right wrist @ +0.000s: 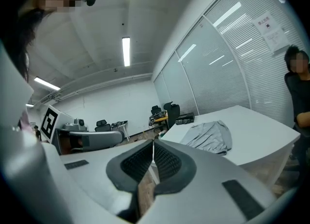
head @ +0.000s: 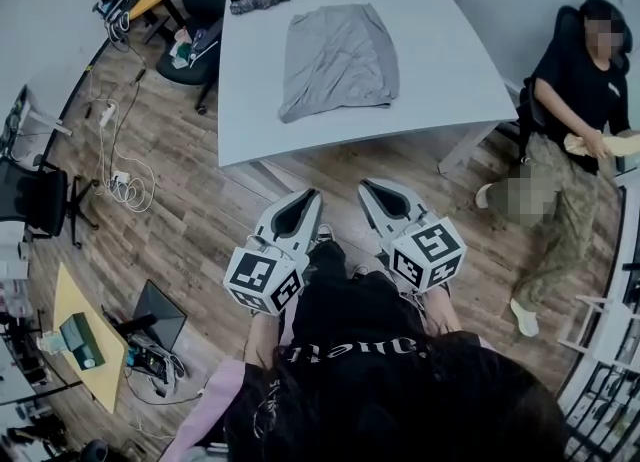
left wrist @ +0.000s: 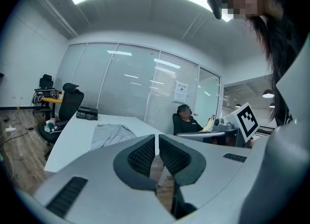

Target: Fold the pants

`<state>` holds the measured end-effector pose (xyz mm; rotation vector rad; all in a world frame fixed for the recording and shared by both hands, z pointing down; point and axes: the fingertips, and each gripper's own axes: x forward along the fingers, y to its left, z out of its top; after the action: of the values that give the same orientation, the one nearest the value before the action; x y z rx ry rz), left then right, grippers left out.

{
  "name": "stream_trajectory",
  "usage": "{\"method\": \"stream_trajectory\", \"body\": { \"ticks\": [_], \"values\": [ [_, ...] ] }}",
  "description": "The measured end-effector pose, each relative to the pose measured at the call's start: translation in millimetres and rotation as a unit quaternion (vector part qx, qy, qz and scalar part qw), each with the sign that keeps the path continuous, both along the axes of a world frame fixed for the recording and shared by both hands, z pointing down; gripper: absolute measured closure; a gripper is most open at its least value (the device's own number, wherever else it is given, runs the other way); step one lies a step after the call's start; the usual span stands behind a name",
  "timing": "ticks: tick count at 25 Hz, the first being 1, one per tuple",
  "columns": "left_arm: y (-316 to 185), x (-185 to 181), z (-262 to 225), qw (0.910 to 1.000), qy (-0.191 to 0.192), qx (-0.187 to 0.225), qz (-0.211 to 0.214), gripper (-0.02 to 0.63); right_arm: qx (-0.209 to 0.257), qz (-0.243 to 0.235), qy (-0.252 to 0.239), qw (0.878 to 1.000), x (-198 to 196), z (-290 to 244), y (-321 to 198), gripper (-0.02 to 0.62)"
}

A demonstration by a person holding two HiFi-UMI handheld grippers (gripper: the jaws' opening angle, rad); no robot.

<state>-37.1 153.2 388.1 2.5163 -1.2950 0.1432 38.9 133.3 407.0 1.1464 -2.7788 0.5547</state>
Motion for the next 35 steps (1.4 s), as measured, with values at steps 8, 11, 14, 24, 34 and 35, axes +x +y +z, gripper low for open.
{"method": "stream_trajectory", "body": {
  "ticks": [8, 11, 14, 24, 34, 35],
  "values": [
    [-27.8, -1.7, 5.2, 0.9999, 0.007, -0.003, 0.011, 0.563, -0.006, 0.013, 0.005, 1.0, 3.6, 6.6, -25.3, 0.571],
    [-48.6, -4.6, 9.4, 0.9999, 0.01, -0.002, 0.013, 0.563, -0.006, 0.015, 0.016, 1.0, 1.6, 9.4, -42.0, 0.571],
    [-72.4, -7.0, 12.3, 0.9999, 0.009, -0.003, 0.012, 0.563, -0.007, 0.014, 0.021, 1.0, 0.0, 9.9, -65.1, 0.571],
    [-161.2, -46.5, 20.3, 0.9995, 0.006, -0.017, 0.025, 0.563, -0.024, 0.0, 0.041, 0.999, -46.5, 17.1, -152.9, 0.571],
    [-237.7, -74.2, 34.8, 0.9983, 0.012, -0.033, 0.046, 0.563, -0.04, 0.01, 0.062, 0.997, -74.0, 30.6, -229.4, 0.571],
    [-243.7, -76.1, 36.8, 0.9981, 0.011, -0.035, 0.05, 0.563, -0.041, 0.014, 0.063, 0.997, -76.0, 31.7, -235.5, 0.571]
  ]
}}
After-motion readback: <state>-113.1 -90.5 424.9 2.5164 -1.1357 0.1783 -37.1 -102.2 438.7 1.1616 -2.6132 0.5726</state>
